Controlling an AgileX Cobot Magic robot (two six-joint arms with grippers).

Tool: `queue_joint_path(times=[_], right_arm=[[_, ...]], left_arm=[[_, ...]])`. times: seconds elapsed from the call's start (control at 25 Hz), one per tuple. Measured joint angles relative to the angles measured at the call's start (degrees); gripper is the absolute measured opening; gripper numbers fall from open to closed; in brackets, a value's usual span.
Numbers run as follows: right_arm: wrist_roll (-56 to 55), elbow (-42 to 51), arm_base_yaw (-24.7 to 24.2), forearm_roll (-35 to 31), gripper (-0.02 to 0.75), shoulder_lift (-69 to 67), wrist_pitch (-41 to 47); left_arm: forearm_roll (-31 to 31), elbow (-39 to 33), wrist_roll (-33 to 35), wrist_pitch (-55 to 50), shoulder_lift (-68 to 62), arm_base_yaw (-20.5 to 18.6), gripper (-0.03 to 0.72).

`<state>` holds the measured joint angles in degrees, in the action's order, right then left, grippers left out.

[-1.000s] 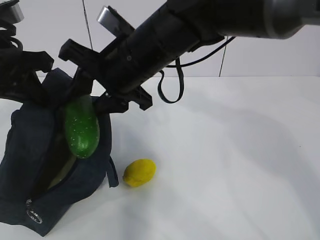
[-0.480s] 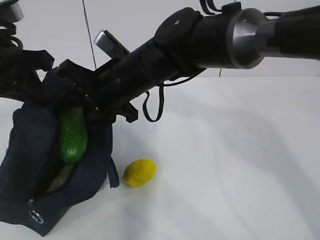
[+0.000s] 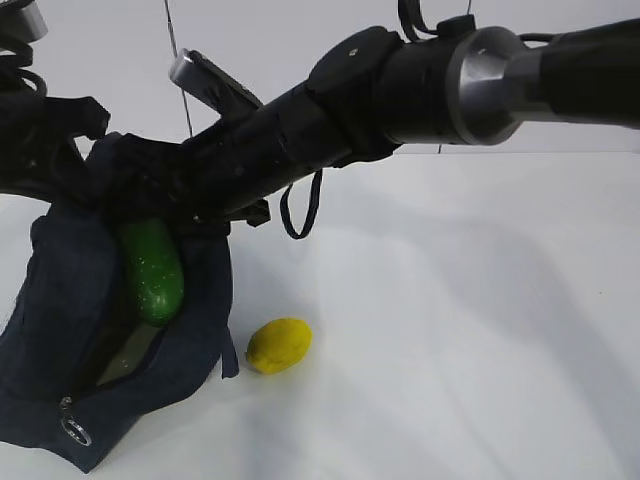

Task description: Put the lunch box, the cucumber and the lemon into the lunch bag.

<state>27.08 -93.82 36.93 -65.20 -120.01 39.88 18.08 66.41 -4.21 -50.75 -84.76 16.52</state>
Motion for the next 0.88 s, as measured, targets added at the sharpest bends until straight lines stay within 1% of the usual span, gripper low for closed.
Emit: queue_joint_path(times=[0.12,0.2,0.36,0.52,0.76,0.88], right_arm=[[4.44,0.10,0.00,-1.22,0.424,-0.04,0.38],[6.89,0.10,0.00,-1.66,0.465,-0.04,0.91],[9.21,0.10,-0.12,-1.66,0.514,-0.13,1.44],[10.61,0.10,-0.23,-1.55,0.522,-0.17,3.51],[13.67,-0.01,-0.62,-2.99,0.528,-0.17,10.80],[13.88,-0.01,-2.13,-0.68,0.529,1.09,14.42]], left_arm=[[0.00,0.00,0.00,0.00,0.00,0.00,-0.007],[0.00,0.00,0.06,-0.13,0.00,0.00,-0.007],[-0.18,0.00,0.06,-0.36,0.00,0.00,-0.007],[-0.31,0.00,0.13,-0.35,0.00,0.00,-0.007],[-0.19,0.00,0.20,-0.35,0.00,0.00,-0.007],[-0.48,0.00,0.20,-0.35,0.00,0.00,-0.007]])
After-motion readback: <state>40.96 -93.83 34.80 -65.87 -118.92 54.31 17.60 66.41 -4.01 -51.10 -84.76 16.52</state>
